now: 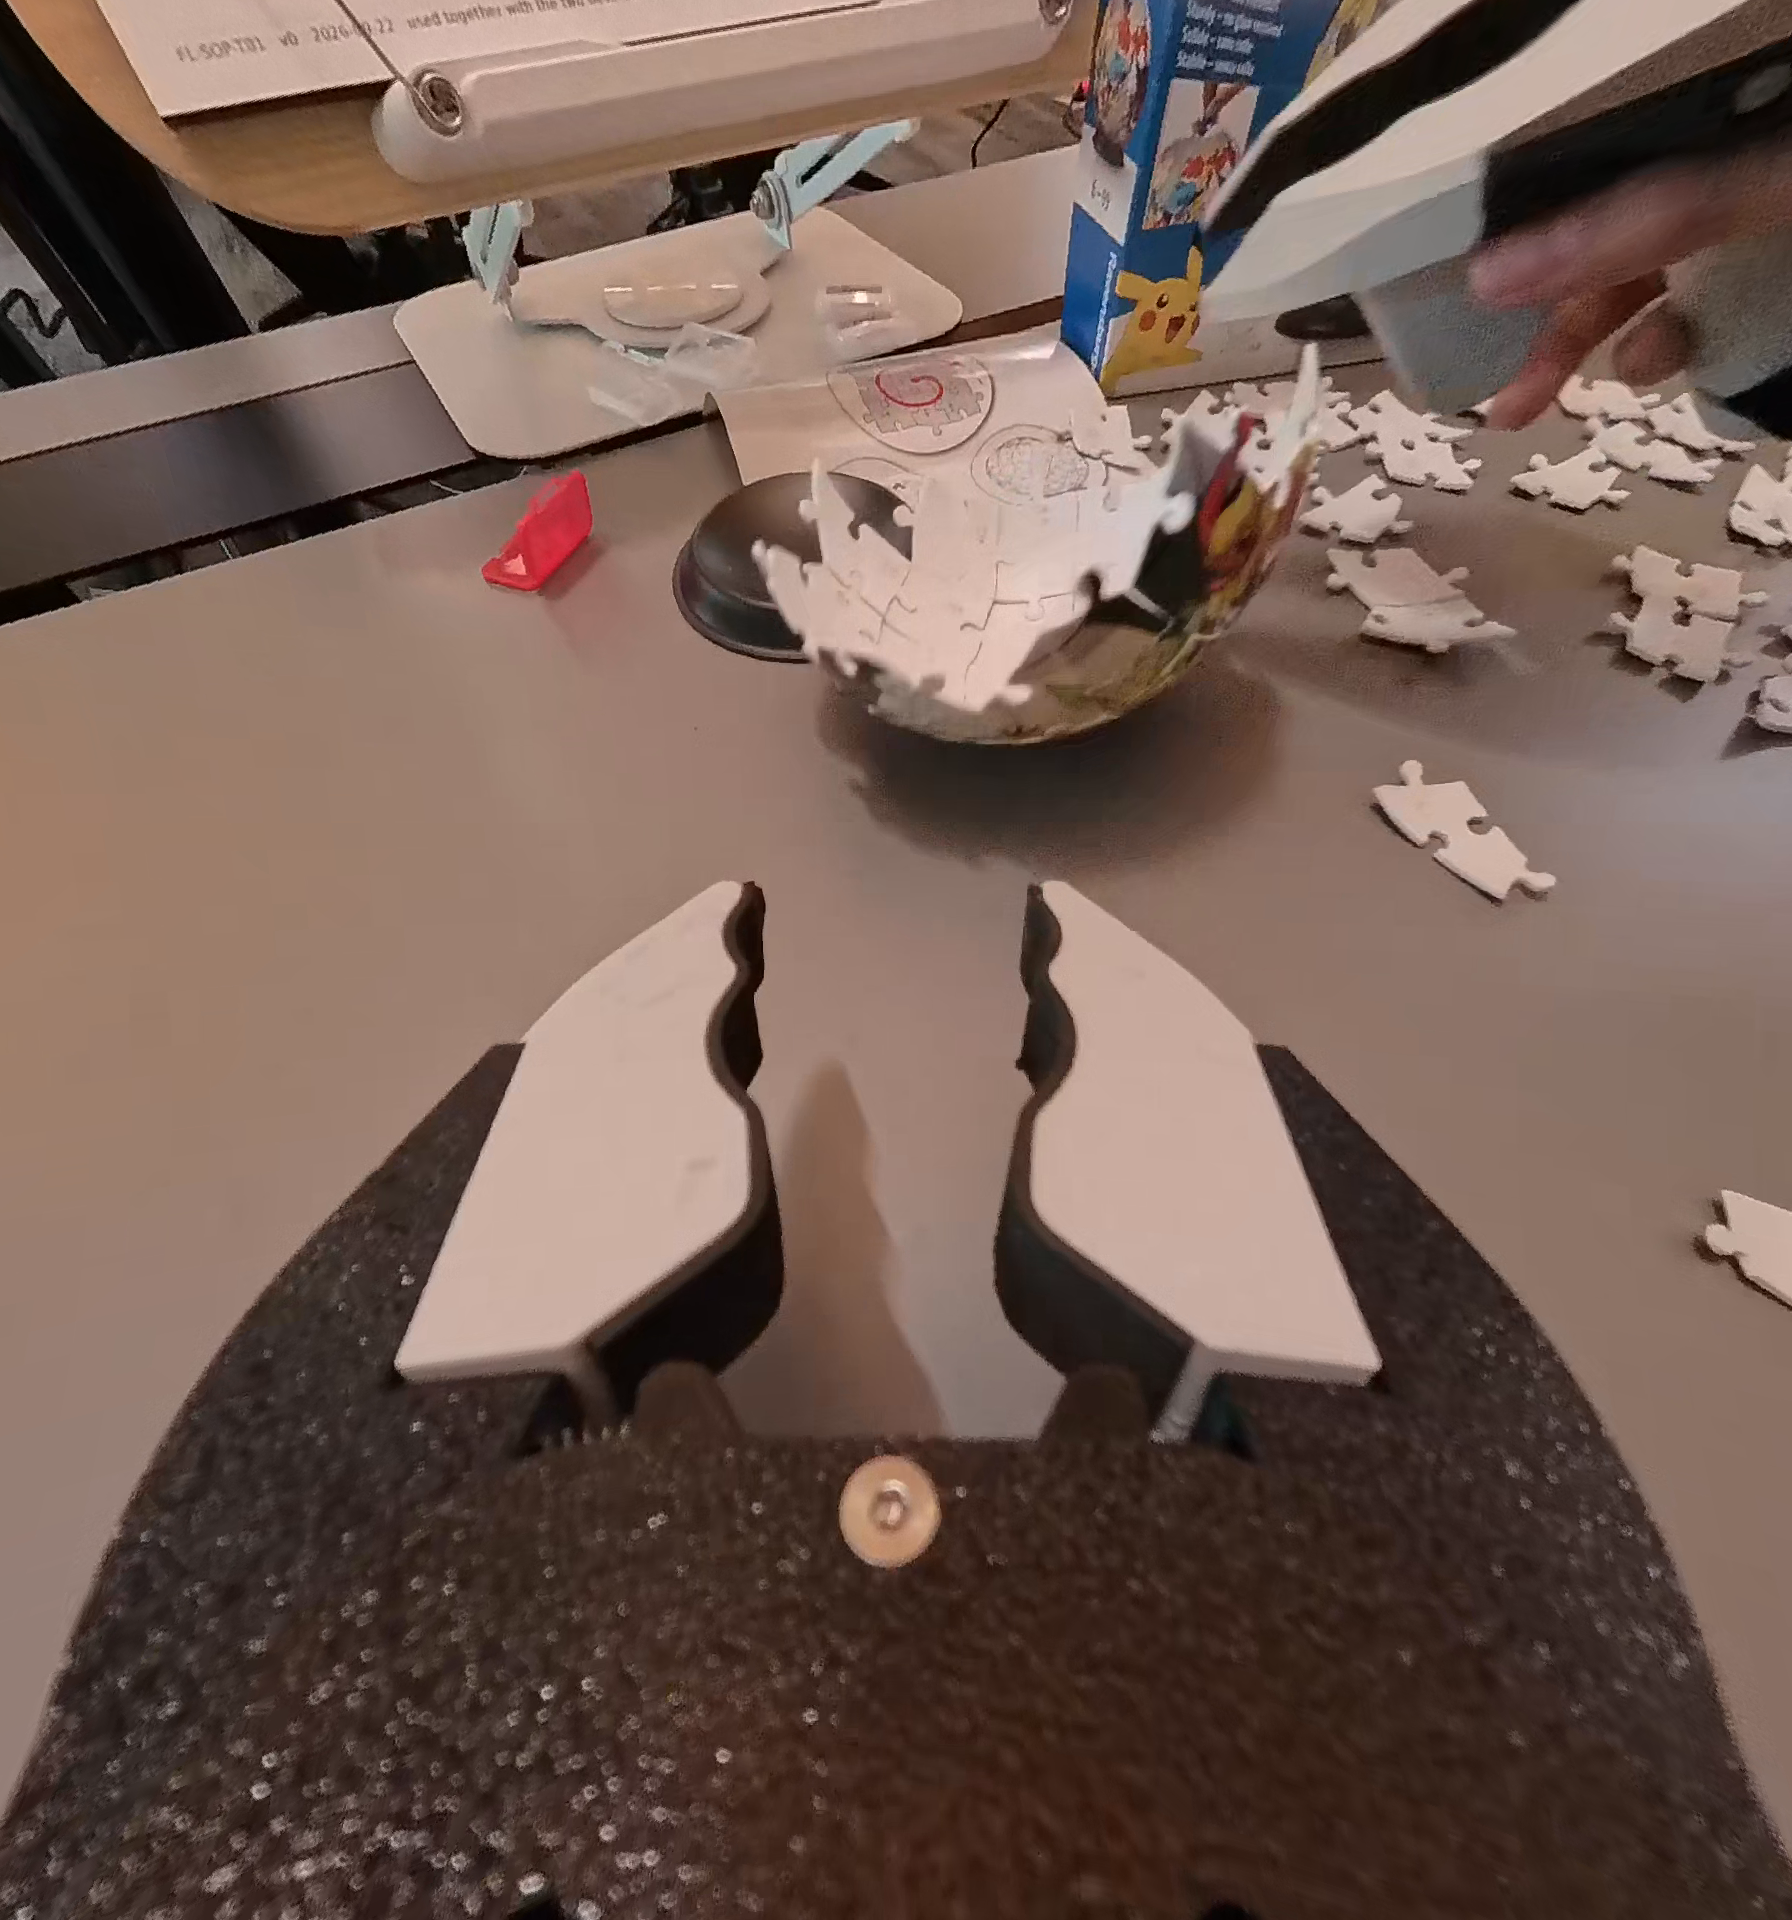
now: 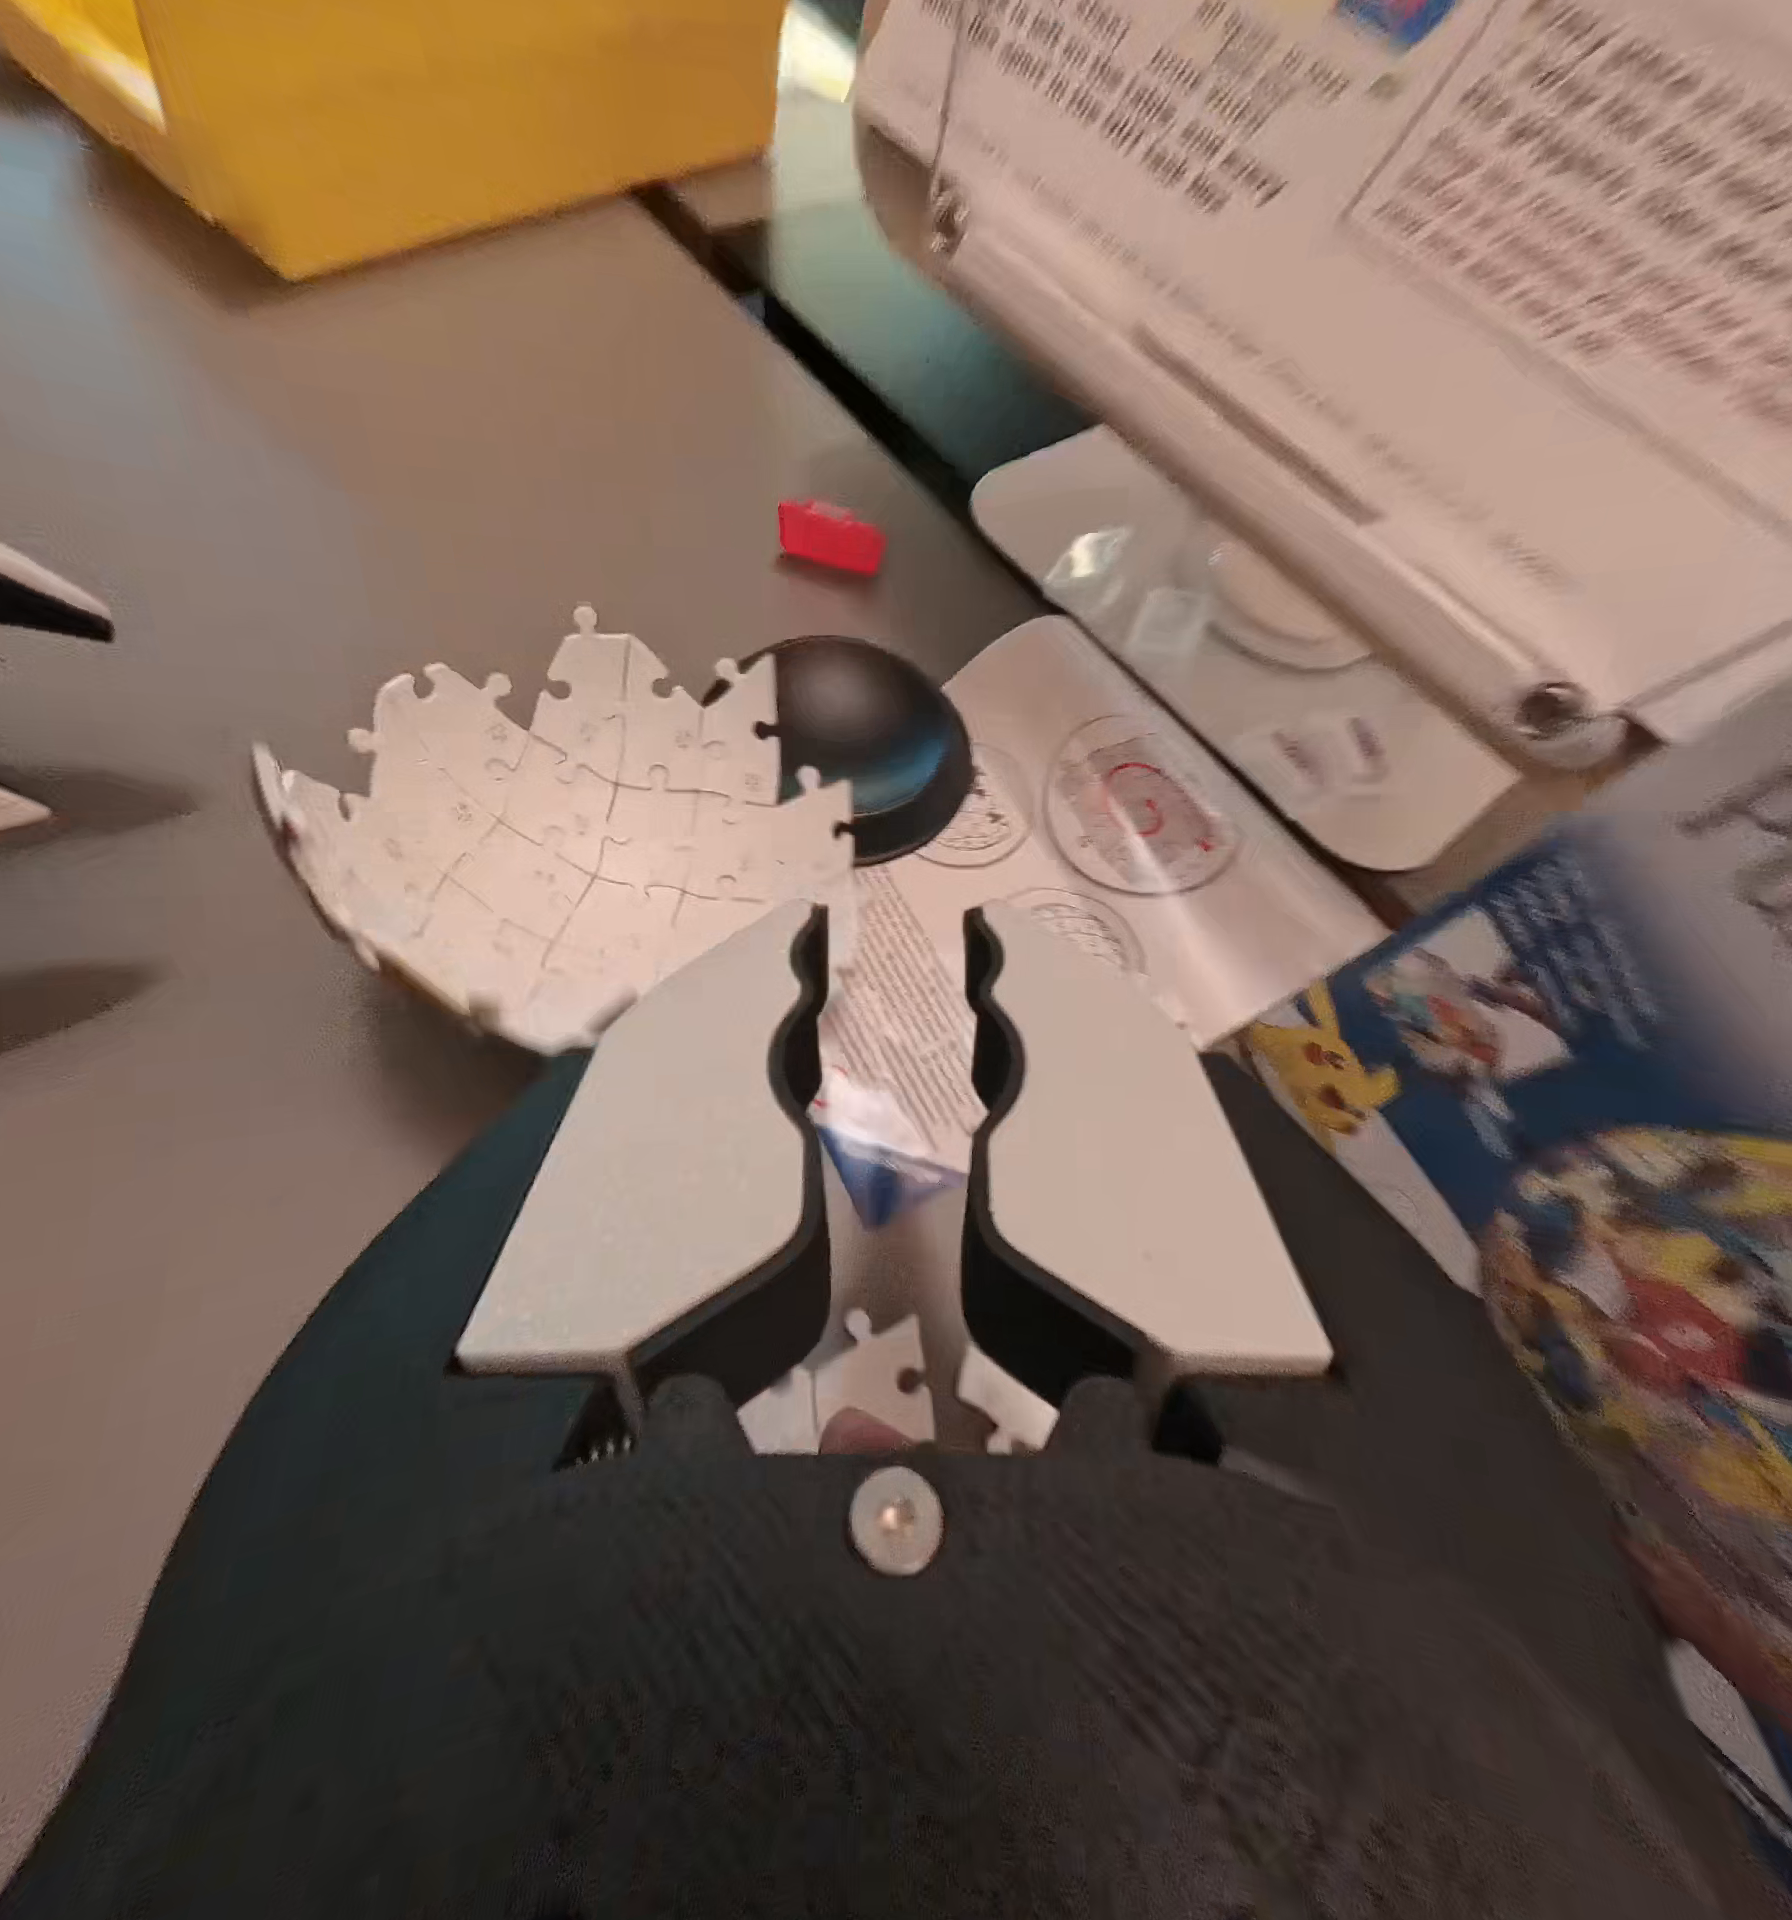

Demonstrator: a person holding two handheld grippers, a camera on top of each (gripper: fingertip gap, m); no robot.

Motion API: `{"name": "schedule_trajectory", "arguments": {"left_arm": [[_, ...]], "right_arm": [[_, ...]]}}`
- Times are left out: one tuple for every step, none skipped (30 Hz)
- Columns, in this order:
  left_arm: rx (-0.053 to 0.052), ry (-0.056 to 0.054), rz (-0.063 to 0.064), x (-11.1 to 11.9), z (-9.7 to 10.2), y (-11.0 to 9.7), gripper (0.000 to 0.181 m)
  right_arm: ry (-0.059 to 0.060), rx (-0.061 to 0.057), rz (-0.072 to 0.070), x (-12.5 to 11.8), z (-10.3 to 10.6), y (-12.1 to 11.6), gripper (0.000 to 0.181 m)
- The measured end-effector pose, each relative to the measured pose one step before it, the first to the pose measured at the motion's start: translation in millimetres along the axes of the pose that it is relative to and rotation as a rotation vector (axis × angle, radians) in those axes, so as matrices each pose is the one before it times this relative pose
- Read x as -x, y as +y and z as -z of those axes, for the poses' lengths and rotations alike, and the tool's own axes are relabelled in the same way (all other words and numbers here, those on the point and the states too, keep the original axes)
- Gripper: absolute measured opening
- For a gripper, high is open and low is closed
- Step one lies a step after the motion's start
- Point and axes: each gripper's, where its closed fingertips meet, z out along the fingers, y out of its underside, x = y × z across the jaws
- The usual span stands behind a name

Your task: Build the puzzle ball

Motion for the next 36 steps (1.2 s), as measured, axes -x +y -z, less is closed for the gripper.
{"name": "schedule_trajectory", "arguments": {"left_arm": [[0.0049,-0.0015,0.0054,0.94,0.03,0.72,0.047],[0.0029,0.0022,0.0131,0.96,0.25,0.53,0.047],[0.0037,0.0106,0.0211,0.34,0.11,0.36,0.047],[0.0057,0.0171,0.0267,0.17,-0.02,0.33,0.047],[0.0062,0.016,0.0306,0.66,-0.5,0.03,0.048],[0.0048,0.0145,0.0321,1.13,-1.33,-0.32,0.048],[0.0032,0.0172,0.0332,0.79,-2.46,-1.09,0.049],[0.0008,0.0239,0.0362,-0.31,-3.29,-2.15,0.05],[-0.0008,0.0333,0.0402,-2.02,-3.83,-3.33,0.051],[-0.0019,0.0382,0.0387,-3.09,-4.3,-4.07,0.052],[-0.0025,0.0283,0.0283,-1.98,-4.39,-4.23,0.053],[-0.0017,0.0122,0.0147,0.39,-4.56,-3.65,0.054],[0.0038,-0.0019,0.0052,2.35,-4.3,-2.55,0.053],[0.0084,-0.007,0.0029,3.01,-4.23,-1.7,0.053],[0.0089,-0.0042,0.0072,2.66,-4.14,-1.33,0.053],[0.0132,-0.0015,0.0151,2.31,-3.87,-0.78,0.052],[0.0205,-0.0071,0.0206,3.23,-3.38,0.32,0.051],[0.0273,-0.0116,0.0172,3.8,-3.42,1.65,0.05],[0.0327,-0.0067,0.0116,2.73,-3.59,3.3,0.05],[0.0339,0.0053,0.0065,0.29,-3.65,4.16,0.047],[0.0295,0.0145,-0.0019,-1.91,-3.77,4.34,0.043],[0.0221,0.0136,-0.013,-2.52,-3.62,3.62,0.039],[0.0092,0.0047,-0.022,-1.91,-3.12,1.62,0.032],[-0.004,-0.0023,-0.0268,-1.28,-2.22,-0.16,0.025],[-0.0083,-0.005,-0.0259,-0.94,-1.66,-1.0,0.019],[-0.0044,-0.0058,-0.0237,-0.63,-1.42,-0.92,0.012],[0.0038,0.0015,-0.0206,-1.52,-1.53,-0.58,0.007],[0.0023,0.0001,-0.0213,-1.25,-1.48,-1.13,0.006],[0.0025,-0.0055,-0.0251,-0.13,-1.18,-1.26,0.006],[0.0036,-0.0053,-0.0283,-0.14,-0.65,-1.3,0.006],[0.0018,-0.0017,-0.0317,-0.77,0.1,-1.85,0.005],[-0.0061,-0.0028,-0.036,-0.91,0.73,-3.06,0.005],[-0.0149,-0.002,-0.0455,-1.16,1.09,-4.44,0.004],[-0.0149,-0.007,-0.0557,-0.59,1.15,-4.36,0.004],[-0.0101,-0.0122,-0.0635,0.19,0.79,-3.78,0.004],[-0.0058,-0.0105,-0.0643,-0.21,0.45,-3.3,0.004]], "right_arm": [[-0.0192,0.0233,-0.0168,3.19,-9.16,-0.33,0.025],[-0.0317,0.0308,-0.02,5.05,-7.2,2.34,0.026],[-0.0369,0.0395,-0.0181,6.25,-5.14,4.94,0.026],[-0.0128,0.0352,-0.0098,3.85,-3.29,5.62,0.026],[0.008,0.0313,0.0032,1.77,-2.34,6.08,0.026],[0.0107,0.0276,0.0099,2.15,-1.74,5.91,0.025],[0.0023,0.022,0.009,3.8,-1.73,5.31,0.025],[0.0016,0.0185,0.0019,3.78,-1.59,4.52,0.024],[0.0053,0.0132,-0.0022,2.82,-1.17,3.55,0.023],[0.0078,0.0076,-0.0023,2.01,-0.71,3.03,0.023],[0.0062,0.0019,-0.0055,1.78,-0.38,2.11,0.022],[0.0044,-0.0099,-0.0144,1.57,0.36,0.28,0.023],[-0.0001,-0.0168,-0.0188,1.64,0.73,-0.57,0.021],[-0.004,-0.0144,-0.0225,2.08,1.04,-0.16,0.02],[-0.006,-0.0091,-0.0255,2.13,1.15,0.64,0.018],[-0.0055,-0.0066,-0.027,1.91,1.04,0.92,0.017],[-0.0029,-0.0022,-0.0291,1.92,0.93,1.62,0.017],[-0.0005,-0.0023,-0.0294,2.2,1.38,1.64,0.017],[0.0009,-0.0098,-0.028,2.39,1.9,0.86,0.018],[0.0032,-0.0176,-0.0287,2.41,2.21,0.08,0.019],[0.0027,-0.0172,-0.0244,2.3,2.14,0.53,0.019],[0.002,-0.0131,-0.0153,2.01,1.98,1.08,0.02],[-0.0029,-0.0084,-0.007,2.52,1.66,1.58,0.021],[-0.0054,-0.0045,-0.0041,2.43,1.37,1.83,0.021],[-0.0055,-0.0005,-0.0026,2.02,1.22,1.94,0.022],[-0.0057,0.0025,-0.0008,1.67,1.27,2.03,0.023],[-0.0061,0.001,0.0015,1.29,1.17,1.66,0.023],[-0.0054,0.0008,-0.0013,0.69,0.92,1.56,0.024],[-0.0034,0.0037,-0.0024,-0.25,0.68,1.68,0.025],[-0.0072,0.0074,-0.0024,-0.17,0.77,1.92,0.025],[-0.013,0.0126,0.0033,0.81,1.88,2.02,0.026],[-0.0041,0.0064,0.0093,-0.41,3.2,0.69,0.027],[0.012,-0.0079,0.0127,-3.12,4.55,-1.91,0.029],[0.0211,-0.0185,0.0136,-5.24,5.25,-4.03,0.031],[0.0105,-0.0286,0.0239,-4.03,4.79,-6.39,0.034],[-0.0073,-0.0442,0.0419,-0.71,3.71,-9.02,0.038]]}}
